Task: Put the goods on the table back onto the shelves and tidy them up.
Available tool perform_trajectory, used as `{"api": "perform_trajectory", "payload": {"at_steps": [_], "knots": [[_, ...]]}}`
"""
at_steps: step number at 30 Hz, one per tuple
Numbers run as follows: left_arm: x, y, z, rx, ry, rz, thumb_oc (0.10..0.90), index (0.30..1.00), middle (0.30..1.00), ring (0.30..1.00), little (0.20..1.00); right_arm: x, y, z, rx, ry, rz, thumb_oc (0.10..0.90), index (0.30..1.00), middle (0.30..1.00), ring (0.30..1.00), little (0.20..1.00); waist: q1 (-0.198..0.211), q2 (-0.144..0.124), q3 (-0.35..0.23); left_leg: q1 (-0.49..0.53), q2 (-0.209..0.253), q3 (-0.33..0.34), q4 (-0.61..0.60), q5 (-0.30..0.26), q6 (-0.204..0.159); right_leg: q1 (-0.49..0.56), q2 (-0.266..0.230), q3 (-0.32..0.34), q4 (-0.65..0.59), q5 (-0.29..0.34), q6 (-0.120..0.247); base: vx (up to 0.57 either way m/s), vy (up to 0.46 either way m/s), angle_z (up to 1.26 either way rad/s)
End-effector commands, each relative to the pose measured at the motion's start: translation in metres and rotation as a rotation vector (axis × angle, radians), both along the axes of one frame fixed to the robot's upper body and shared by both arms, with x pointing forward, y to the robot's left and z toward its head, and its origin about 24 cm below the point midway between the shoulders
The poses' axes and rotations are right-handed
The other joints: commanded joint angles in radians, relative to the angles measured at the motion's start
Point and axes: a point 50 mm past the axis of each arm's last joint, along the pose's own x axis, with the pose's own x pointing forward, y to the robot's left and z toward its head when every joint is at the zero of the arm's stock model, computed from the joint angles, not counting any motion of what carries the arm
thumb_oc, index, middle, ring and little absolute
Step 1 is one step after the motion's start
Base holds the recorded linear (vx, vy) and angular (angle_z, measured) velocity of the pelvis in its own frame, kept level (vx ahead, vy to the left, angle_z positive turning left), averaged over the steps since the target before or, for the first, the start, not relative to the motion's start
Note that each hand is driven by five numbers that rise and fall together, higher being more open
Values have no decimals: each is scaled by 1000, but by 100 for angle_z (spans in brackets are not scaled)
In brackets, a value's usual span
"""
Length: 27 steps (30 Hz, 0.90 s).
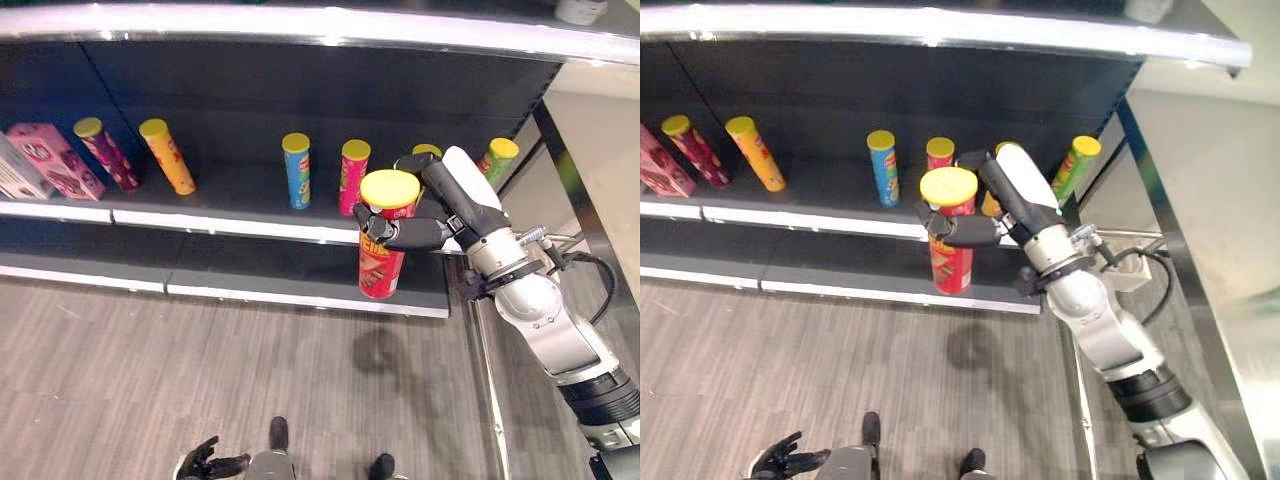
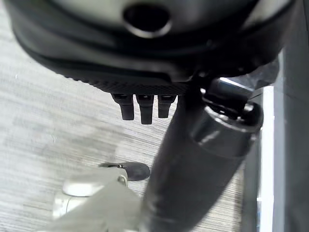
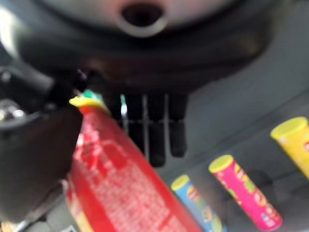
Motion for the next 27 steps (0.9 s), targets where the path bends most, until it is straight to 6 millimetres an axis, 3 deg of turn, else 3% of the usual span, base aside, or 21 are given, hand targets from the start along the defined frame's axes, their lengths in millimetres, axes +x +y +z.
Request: {"api": "perform_trajectory", "payload": {"at_steps": [1,3,4,6,7,8,10,11,14,16,17,19,21,22,23,27], "knots": [[-6,0,2,94,29,-175,800,900,900,900,900,-14,10,65,-15,-368,-13,400,300,300,300,300,-11,134,-125,233,-42,124,-353,20,60,-91,-266,-90,340,108,71,127,718,8],[-6,0,2,94,33,-172,800,900,900,900,900,-12,13,64,-4,-362,-5,400,300,300,300,300,-23,137,-113,237,-54,135,-353,25,72,-126,-252,-83,400,87,50,73,383,10],[-8,1,1,92,46,-170,800,900,900,900,900,-10,12,61,-10,-345,-8,400,300,300,300,300,-48,142,-99,256,-62,125,-353,17,73,-186,-136,-16,425,10,29,132,204,-9],[-11,1,-1,88,59,-157,800,900,900,900,900,-10,12,62,-6,-349,-6,400,300,300,300,300,-43,136,-94,263,-71,134,-353,11,75,-185,-79,-63,365,-20,17,153,182,2],[-13,-1,-2,80,65,-154,800,900,900,900,900,-10,12,63,-3,-351,-1,400,300,300,300,300,-47,126,-85,268,-82,134,-353,4,81,-226,-4,-68,318,-24,8,129,107,6],[-13,-4,-3,69,60,-149,800,900,900,900,900,-11,12,64,-2,-356,0,400,300,300,300,300,-51,122,-79,277,-92,132,-353,-4,87,-254,30,-60,295,-13,10,90,77,3],[-12,-7,-3,59,53,-153,800,900,900,900,900,-11,11,65,-8,-359,-1,400,300,300,300,300,-59,115,-73,283,-103,127,-353,-8,89,-272,55,-44,256,-1,13,149,28,25],[-13,-20,-7,28,53,-163,800,900,900,900,900,-12,11,62,-9,-352,-6,400,300,300,300,300,-58,92,-94,283,-119,113,-353,-23,84,-194,101,16,80,23,16,285,-11,23],[-6,-23,-4,14,13,-161,800,900,900,900,900,-13,10,64,6,-359,-4,400,300,300,300,300,-52,85,-94,257,-106,117,-276,-43,77,-164,107,2,50,21,13,119,-70,39],[5,-23,1,15,-22,-173,800,900,900,900,900,-16,12,69,28,-388,15,400,300,300,300,300,-47,72,-64,167,-76,115,-86,-102,54,-143,106,-6,47,2,-2,15,-64,40],[10,-26,3,2,-45,-155,800,900,900,900,900,-14,11,66,54,-378,7,400,300,300,300,300,-31,72,-50,85,-22,57,-51,-70,25,-114,101,-7,21,-10,-1,126,51,66],[8,-26,2,3,-39,-159,800,900,900,900,900,-15,10,65,48,-378,0,400,300,300,300,300,-23,69,-58,74,24,13,-119,-23,9,-104,87,9,7,-8,11,199,185,24],[5,-27,2,18,-36,-148,800,900,900,900,900,-17,12,64,46,-383,8,400,300,300,300,300,-20,85,-59,55,61,-42,-181,44,-13,-105,69,40,19,-24,25,147,221,-18],[5,-27,2,18,-36,-148,800,900,900,900,900,-17,12,64,46,-383,8,400,300,300,300,300,-20,85,-59,55,61,-42,-183,44,-13,-106,69,40,20,-24,25,202,471,-44],[4,-26,2,16,-39,-143,800,900,900,900,900,-19,18,64,35,-392,24,400,300,300,300,300,-36,118,-64,111,30,-54,-235,9,-3,-125,11,71,80,-12,44,145,376,-57],[9,-16,9,59,-62,-202,800,900,900,900,900,-22,20,68,41,-436,14,400,300,300,300,300,-38,130,-51,136,-18,-24,-258,5,23,-170,-29,105,113,7,52,46,322,-83]]}}
